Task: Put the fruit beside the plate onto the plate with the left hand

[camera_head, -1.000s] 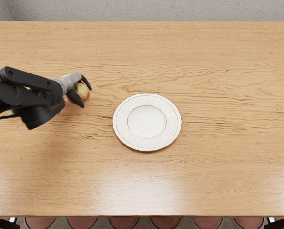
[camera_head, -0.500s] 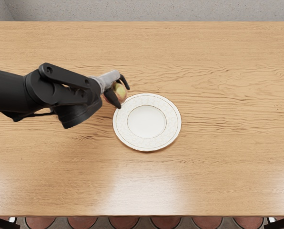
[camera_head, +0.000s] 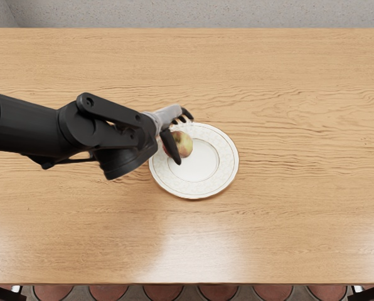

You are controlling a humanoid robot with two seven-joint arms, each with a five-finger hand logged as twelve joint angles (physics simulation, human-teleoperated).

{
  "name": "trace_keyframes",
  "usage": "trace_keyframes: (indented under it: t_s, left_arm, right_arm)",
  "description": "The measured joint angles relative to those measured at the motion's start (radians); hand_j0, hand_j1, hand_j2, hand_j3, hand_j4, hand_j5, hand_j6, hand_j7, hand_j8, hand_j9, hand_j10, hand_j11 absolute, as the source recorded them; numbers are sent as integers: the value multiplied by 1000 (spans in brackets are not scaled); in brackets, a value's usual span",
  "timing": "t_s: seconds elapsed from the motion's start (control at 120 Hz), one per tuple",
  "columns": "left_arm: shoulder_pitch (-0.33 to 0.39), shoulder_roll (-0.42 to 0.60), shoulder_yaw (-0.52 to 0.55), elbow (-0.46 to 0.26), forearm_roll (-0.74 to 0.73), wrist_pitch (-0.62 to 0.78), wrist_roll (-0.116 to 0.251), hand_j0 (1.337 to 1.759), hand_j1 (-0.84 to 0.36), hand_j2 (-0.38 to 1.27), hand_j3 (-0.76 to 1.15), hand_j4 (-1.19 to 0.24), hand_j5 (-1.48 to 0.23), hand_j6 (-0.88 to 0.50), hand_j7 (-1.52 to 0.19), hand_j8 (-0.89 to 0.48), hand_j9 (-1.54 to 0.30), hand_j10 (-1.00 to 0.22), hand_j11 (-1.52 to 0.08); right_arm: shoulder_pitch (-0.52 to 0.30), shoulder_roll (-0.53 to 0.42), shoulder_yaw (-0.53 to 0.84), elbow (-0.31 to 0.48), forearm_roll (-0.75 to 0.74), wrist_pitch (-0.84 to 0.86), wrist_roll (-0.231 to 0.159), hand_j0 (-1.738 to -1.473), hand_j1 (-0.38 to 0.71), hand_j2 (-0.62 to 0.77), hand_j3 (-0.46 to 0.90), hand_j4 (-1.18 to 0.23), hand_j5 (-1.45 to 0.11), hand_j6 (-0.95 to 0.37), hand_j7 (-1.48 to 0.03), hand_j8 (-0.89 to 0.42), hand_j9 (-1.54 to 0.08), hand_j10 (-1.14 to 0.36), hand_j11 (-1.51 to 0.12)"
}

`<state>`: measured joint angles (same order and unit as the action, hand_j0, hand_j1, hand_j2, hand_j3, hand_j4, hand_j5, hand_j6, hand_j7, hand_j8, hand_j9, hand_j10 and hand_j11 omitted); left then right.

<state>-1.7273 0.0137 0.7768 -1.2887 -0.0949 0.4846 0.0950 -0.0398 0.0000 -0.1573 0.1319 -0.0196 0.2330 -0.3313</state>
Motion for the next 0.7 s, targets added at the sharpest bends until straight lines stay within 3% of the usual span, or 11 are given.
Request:
trace_keyframes:
  t_s: [0.15, 0.467, 0.7]
  left_arm:
    - [-5, 39, -6, 1, 0, -21, 0, 1658, 207, 19, 0, -125, -172, -115, -170, -103, -169, -123, -168]
    - [-9, 407, -39, 1, 6, -169, 0, 1658, 307, 6, 0, -36, -49, -35, -49, -32, -49, -36, -49]
    - [-2, 726, -67, 5, 48, -418, 0, 1658, 326, 4, 0, -19, -26, -19, -26, -18, -26, -19, -26]
  right_arm:
    - [0, 0, 0, 0, 0, 0, 0, -1658, -349, 0, 0, 0, 0, 0, 0, 0, 0, 0, 0]
    - [0, 0, 0, 0, 0, 0, 0, -1658, -349, 0, 0, 0, 0, 0, 0, 0, 0, 0, 0]
    - [0, 0, 0, 0, 0, 0, 0, -1658, -349, 0, 0, 0, 0, 0, 0, 0, 0, 0, 0]
